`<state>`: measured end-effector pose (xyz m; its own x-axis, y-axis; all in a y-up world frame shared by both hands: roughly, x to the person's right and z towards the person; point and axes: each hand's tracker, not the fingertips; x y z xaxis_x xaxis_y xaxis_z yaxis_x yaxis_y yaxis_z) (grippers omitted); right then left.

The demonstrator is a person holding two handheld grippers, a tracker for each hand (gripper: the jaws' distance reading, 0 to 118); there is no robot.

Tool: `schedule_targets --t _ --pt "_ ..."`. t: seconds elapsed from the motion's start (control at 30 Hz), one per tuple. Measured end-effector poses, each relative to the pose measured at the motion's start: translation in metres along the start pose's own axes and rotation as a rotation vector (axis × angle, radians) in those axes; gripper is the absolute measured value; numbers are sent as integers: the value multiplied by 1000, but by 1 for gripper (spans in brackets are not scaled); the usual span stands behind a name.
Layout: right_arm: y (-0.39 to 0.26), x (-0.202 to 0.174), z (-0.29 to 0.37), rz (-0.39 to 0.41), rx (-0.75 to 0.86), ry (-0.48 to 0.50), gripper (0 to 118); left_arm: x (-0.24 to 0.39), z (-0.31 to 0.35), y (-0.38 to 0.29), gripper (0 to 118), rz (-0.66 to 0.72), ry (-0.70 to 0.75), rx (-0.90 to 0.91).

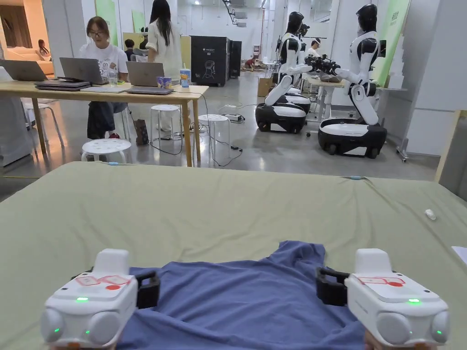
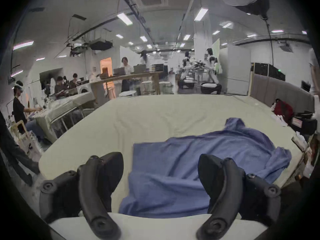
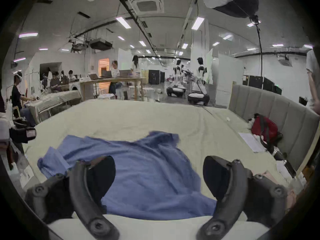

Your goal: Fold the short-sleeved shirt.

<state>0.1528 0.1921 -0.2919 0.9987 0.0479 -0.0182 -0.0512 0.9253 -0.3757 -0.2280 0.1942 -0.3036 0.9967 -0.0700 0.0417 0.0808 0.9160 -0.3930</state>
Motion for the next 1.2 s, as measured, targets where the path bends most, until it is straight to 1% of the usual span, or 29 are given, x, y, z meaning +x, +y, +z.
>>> schedule_targets --t 0.03,0.07,0.1,0.13,0.17,0.2,0.23,0.3,0.37,0.5,0.6,0.67,0.73,0.83,0.87,0.9,0.93,0.97,1.0,1.03,1.07,1.2 --pt "1 -10 -3 -2 5 22 101 7 -1 2 87 -14 -12 1" --pt "1 -18 -4 -2 7 39 88 12 -3 2 77 -17 -23 -3" --pt "1 -25 -7 4 2 45 72 16 -5 2 56 -18 -35 -5" --pt "1 -31 -8 10 1 45 49 19 -7 0 28 -23 -33 -7" --pt "0 -36 -10 17 4 41 16 20 -10 -2 0 -36 -23 -10" --pt "-1 -39 -11 20 9 38 2 20 -13 -5 0 -41 -11 -12" --pt "-2 -40 -13 19 13 38 1 17 -16 -8 0 -32 -7 -10" --pt "-3 -40 -18 11 5 86 0 10 -22 -11 0 -11 -30 -35" --pt "-6 -45 -24 37 9 69 0 3 -30 -17 0 -22 0 -55" --pt "-7 -46 -38 37 -13 89 0 -22 -55 -28 0 11 34 -130" --pt "-11 -44 -61 44 -30 104 0 -47 -83 -30 0 22 94 -208" --pt "-11 -44 -70 42 -43 124 0 -63 -106 -26 0 47 99 -236" --pt "-12 -42 -85 42 -59 123 0 -72 -129 -20 0 32 110 -254" --pt "-15 -34 -105 29 -82 122 0 -84 -169 -12 0 51 82 -302" --pt "-17 -31 -112 25 -89 122 0 -83 -180 -8 0 46 85 -304" --pt "-18 -27 -119 20 -100 125 0 -82 -195 -5 4 31 96 -314" --pt "-21 -23 -127 17 -112 123 0 -81 -211 -3 25 -9 123 -321" --pt "-22 -19 -134 20 -124 111 0 -80 -227 -3 71 -32 133 -346" --pt "-23 -16 -139 23 -133 103 0 -78 -239 -2 98 -45 143 -367" --pt "-24 -11 -143 24 -138 99 0 -78 -252 -2 113 -46 136 -374" --pt "-21 -8 -143 27 -144 92 0 -80 -264 -2 112 -43 140 -377" --pt "-22 11 -158 55 -170 69 0 -84 -303 -10 99 -36 166 -437"
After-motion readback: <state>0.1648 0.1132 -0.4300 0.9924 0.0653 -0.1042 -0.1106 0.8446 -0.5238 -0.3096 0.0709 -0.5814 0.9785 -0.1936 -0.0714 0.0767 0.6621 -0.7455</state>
